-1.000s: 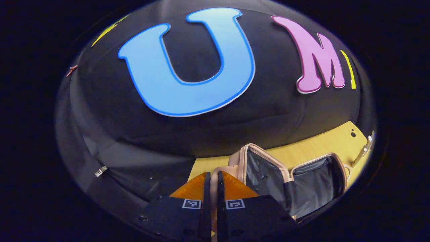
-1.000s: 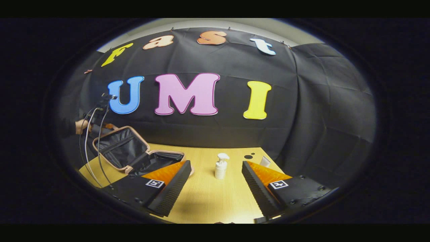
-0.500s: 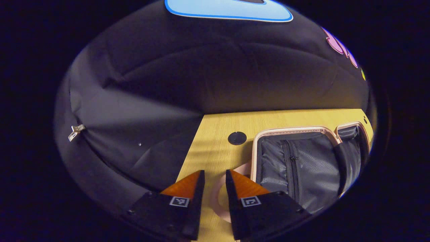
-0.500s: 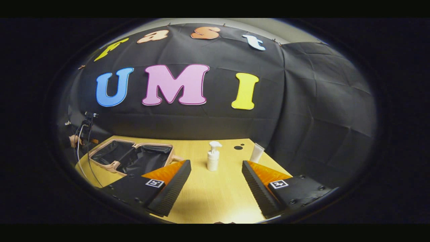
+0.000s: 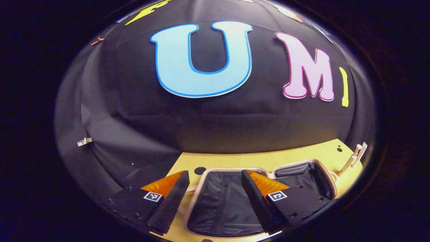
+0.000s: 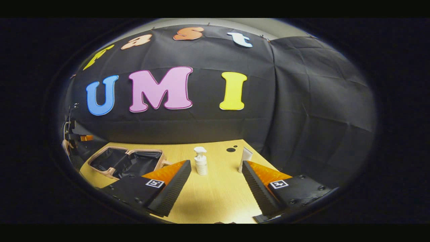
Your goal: First open the suitcase, pack the skin care products into it, and then close the suitcase.
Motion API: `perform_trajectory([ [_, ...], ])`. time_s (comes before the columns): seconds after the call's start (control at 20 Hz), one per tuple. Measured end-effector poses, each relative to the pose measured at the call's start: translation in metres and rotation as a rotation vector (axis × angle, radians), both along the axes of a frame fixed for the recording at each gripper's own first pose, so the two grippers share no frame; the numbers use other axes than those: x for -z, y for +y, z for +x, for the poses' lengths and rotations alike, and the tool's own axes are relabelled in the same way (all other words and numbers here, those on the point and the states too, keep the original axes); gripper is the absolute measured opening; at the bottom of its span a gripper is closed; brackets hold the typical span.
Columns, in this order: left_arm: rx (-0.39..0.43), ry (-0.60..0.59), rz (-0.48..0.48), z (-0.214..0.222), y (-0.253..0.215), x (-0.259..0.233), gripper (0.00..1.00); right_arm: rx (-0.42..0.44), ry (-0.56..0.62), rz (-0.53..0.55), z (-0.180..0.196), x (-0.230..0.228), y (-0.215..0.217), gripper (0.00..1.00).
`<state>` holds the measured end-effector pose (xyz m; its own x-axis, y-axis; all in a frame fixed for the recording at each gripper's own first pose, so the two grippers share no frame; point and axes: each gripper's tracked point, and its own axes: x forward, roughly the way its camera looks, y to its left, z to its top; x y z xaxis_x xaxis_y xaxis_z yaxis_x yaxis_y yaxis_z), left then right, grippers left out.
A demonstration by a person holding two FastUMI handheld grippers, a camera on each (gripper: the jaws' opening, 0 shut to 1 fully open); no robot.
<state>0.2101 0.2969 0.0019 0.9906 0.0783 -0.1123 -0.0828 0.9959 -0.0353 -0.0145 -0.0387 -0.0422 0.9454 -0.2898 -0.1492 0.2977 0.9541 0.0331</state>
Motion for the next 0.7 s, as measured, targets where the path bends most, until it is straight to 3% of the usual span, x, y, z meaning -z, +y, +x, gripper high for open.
perform_trajectory([
  [0.15, 0.077, -0.053, -0.017, -0.025, -0.087, -0.017, 0.98, -0.031, 0.022, -0.052, 0.012, 0.004, -0.034, 0.98],
  [0.35, 0.202, -0.078, 0.003, -0.044, -0.221, -0.003, 0.98, -0.077, 0.032, -0.093, 0.029, 0.017, -0.073, 0.97],
  [0.55, 0.415, -0.075, -0.030, -0.051, -0.368, 0.023, 0.98, -0.101, 0.067, -0.073, 0.043, 0.048, -0.103, 0.98],
  [0.7, 0.532, -0.052, 0.033, -0.044, -0.452, 0.045, 0.98, -0.114, 0.109, -0.059, 0.050, 0.073, -0.121, 0.98],
])
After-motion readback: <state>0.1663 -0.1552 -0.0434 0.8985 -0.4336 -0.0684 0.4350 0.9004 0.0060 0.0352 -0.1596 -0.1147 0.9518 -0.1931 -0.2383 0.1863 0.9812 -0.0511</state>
